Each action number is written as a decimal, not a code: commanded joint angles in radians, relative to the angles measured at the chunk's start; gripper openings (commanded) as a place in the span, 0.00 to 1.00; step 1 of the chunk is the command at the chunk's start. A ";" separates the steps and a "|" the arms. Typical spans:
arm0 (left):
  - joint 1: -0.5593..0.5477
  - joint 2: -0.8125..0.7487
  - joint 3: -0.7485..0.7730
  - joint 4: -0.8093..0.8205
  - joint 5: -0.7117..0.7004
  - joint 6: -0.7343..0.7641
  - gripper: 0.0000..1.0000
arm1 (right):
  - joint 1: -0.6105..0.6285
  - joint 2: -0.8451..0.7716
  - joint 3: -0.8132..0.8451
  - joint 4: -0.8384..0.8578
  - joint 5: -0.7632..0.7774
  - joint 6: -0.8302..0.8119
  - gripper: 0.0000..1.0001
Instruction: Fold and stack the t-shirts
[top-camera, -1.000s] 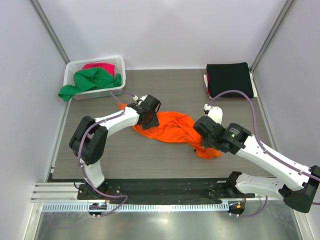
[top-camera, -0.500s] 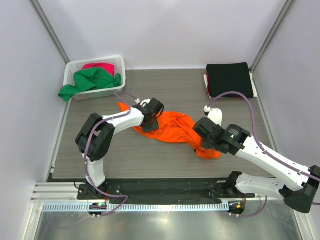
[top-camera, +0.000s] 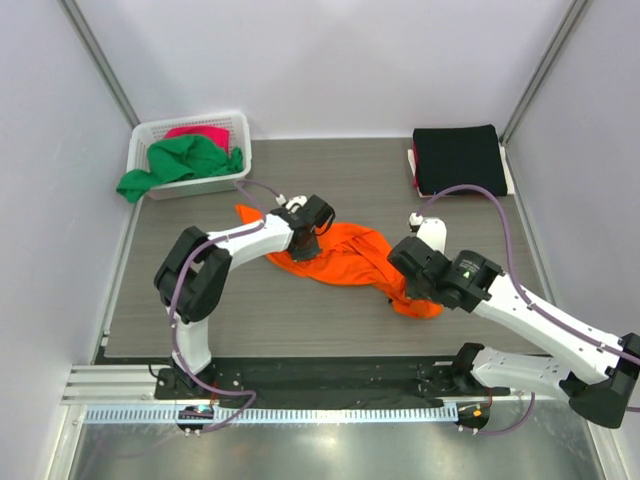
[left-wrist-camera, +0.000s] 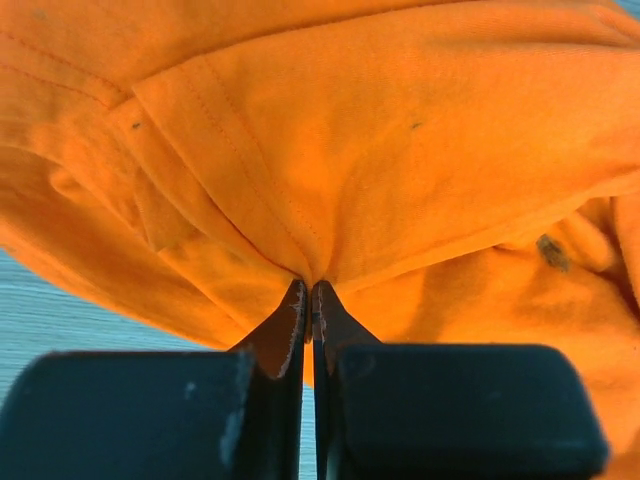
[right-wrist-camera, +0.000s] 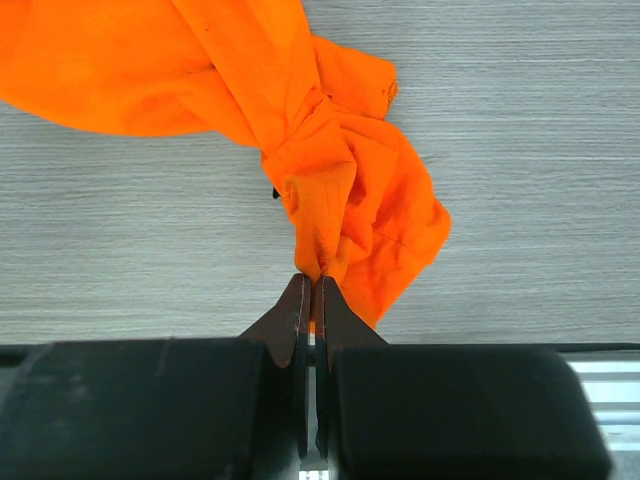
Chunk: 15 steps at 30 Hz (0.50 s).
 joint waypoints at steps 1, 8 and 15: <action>-0.006 -0.018 0.046 -0.042 -0.037 -0.004 0.00 | -0.001 -0.024 -0.004 0.016 0.021 0.002 0.01; -0.006 -0.255 0.145 -0.215 -0.123 0.006 0.00 | -0.001 -0.033 0.174 -0.062 0.142 -0.061 0.01; -0.005 -0.551 0.341 -0.416 -0.227 0.060 0.00 | -0.004 -0.099 0.507 -0.056 0.245 -0.272 0.01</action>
